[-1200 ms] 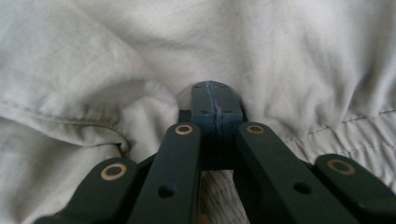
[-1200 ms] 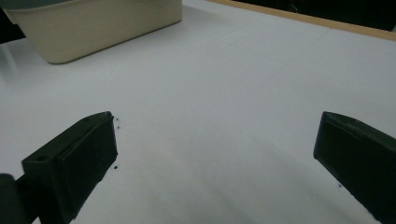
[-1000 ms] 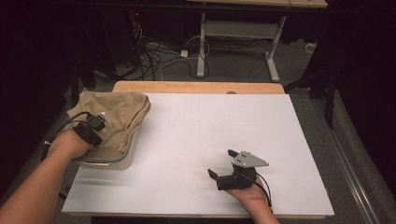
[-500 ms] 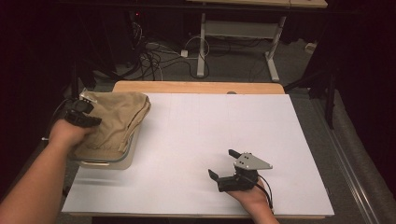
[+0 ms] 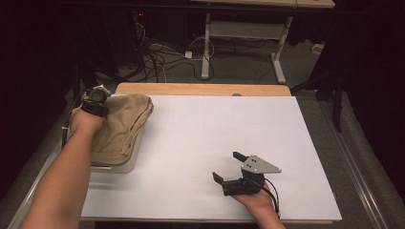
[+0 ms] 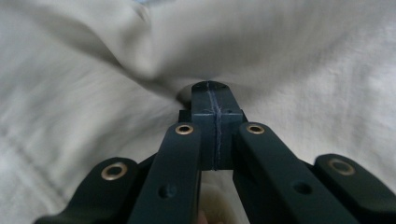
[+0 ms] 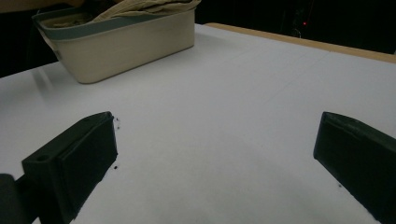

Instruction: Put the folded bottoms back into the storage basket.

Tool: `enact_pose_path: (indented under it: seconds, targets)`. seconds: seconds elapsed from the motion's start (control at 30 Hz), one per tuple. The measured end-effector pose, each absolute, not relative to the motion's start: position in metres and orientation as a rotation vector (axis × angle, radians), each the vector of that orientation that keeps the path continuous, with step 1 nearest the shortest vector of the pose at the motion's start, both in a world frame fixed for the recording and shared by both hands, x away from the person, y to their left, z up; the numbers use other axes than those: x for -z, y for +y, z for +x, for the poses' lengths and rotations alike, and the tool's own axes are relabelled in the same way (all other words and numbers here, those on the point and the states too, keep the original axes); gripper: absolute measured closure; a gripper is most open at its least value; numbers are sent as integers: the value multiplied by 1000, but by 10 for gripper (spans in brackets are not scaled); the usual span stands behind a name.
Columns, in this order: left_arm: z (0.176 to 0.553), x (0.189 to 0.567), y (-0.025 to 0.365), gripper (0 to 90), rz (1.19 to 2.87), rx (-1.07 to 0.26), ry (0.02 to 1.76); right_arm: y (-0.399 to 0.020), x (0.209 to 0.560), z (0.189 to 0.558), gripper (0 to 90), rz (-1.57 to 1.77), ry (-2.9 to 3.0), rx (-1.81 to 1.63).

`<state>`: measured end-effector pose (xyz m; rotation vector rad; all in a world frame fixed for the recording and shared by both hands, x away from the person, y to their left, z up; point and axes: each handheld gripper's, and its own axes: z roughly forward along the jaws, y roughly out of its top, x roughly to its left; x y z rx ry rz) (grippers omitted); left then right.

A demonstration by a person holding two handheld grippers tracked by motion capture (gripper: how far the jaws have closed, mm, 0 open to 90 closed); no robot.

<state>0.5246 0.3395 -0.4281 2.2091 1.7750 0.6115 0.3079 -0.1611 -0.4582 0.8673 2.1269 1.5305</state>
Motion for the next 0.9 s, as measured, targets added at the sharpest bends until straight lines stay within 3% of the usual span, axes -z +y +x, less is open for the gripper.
enact_pose_path:
  seconds: [0.17,0.2,0.43,0.67,0.9]
  targets:
    - [532,450,338,876,2249,-516,1835,-161,459,308,2,870,2130,-1513]
    - [531,452,336,876,2258,-557,1814,-161,459,308,3,869,2131,-1510]
    - [524,445,335,876,2240,-464,1765,-163,459,307,3,861,2119,-1503]
    - [499,414,329,876,2198,-419,1633,-168,464,310,2,871,2120,-1471]
    - [481,369,318,877,2205,-455,1498,-173,462,310,2,908,2086,-1482]
